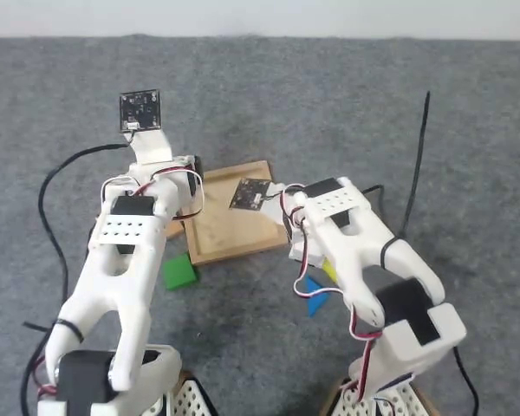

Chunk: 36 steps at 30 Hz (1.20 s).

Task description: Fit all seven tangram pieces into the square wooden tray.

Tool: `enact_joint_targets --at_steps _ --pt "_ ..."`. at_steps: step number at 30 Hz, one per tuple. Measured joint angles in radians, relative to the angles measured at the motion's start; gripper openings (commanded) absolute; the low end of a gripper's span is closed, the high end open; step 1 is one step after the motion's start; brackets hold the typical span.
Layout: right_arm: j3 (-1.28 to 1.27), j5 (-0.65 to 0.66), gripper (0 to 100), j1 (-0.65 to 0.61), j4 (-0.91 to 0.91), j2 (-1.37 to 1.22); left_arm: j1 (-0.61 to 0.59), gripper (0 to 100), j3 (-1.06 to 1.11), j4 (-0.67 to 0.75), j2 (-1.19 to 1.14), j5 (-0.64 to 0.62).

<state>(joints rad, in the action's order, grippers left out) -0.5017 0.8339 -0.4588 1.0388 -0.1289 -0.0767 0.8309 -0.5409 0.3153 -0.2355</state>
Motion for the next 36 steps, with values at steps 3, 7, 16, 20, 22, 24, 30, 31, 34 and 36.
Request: enact_joint_targets --at_steps 3,7,16,20,22,24,30,31,34,36 --pt "-0.028 -0.068 39.1 -0.005 0.015 0.032 0.000 14 0.000 0.000 0.000 0.000" --pt "-0.057 -0.175 33.3 -0.003 0.014 0.038 0.000 14 0.000 0.000 0.000 0.000" --pt "-0.087 -0.316 28.8 0.026 0.012 0.046 0.000 14 0.000 0.000 0.000 0.000" --pt "-0.095 -0.319 28.8 0.084 -0.005 0.048 0.000 14 0.000 0.000 0.000 0.000" --pt "-0.095 -0.319 28.8 0.109 -0.014 0.048 0.000 14 0.000 0.000 0.000 0.000" --pt "-0.097 -0.319 28.9 0.114 -0.015 0.048 0.000 14 0.000 0.000 0.000 0.000" --pt "-0.097 -0.319 28.9 0.114 -0.015 0.054 0.000 14 0.000 0.000 0.000 0.000" --pt "-0.101 -0.319 28.9 0.114 -0.018 0.057 0.000 14 0.000 0.000 0.000 0.000" --pt "-0.114 -0.336 28.9 0.115 -0.020 0.058 0.000 14 0.000 0.000 0.000 0.000" --pt "-0.114 -0.345 29.1 0.115 -0.009 0.058 0.000 14 0.000 0.000 0.000 0.000"
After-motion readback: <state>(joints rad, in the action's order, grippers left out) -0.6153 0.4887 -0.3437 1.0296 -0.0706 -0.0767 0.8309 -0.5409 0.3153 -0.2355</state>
